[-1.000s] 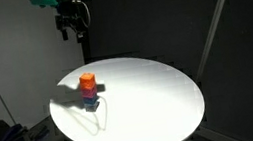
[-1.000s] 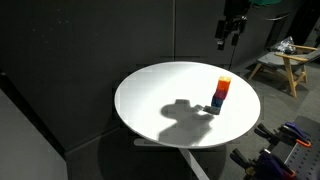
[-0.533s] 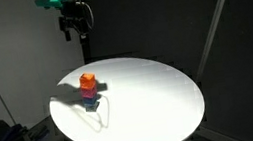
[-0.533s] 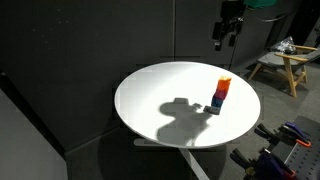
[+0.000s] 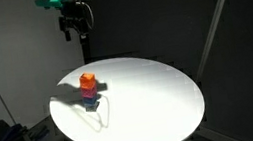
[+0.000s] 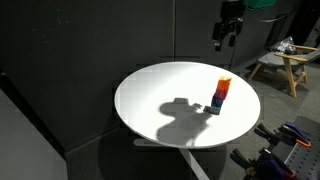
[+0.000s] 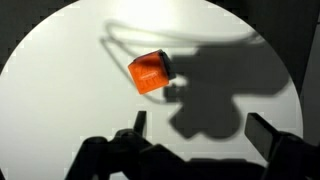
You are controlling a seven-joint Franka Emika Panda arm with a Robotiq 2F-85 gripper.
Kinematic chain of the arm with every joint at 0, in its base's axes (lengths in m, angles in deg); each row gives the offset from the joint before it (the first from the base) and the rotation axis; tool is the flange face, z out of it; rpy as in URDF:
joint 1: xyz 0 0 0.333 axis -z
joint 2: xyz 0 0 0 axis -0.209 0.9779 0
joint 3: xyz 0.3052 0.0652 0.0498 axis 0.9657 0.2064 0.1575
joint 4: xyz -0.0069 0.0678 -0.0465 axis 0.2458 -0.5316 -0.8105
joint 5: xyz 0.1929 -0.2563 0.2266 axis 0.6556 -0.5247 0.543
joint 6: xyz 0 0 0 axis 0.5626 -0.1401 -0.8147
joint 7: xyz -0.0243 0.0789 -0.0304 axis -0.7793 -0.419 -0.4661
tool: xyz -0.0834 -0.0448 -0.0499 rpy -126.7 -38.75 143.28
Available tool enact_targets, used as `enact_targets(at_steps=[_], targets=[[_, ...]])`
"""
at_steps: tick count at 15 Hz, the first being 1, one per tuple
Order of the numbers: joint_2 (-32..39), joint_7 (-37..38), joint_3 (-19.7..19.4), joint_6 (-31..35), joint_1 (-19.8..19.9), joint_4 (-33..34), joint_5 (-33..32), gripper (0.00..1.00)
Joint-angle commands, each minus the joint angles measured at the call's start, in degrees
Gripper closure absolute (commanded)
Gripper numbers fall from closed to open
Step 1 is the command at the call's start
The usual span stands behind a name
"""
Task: Put the orange block on the table
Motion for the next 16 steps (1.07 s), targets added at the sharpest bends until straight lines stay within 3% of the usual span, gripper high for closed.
enact_targets(at_steps=[1,16], targets=[[1.8,-0.5,-0.4,0.6,0.1,1.6,-0.2,0.0],[5.2,-12.8,-2.9,2.9,1.0,1.6,-0.5,0.0]])
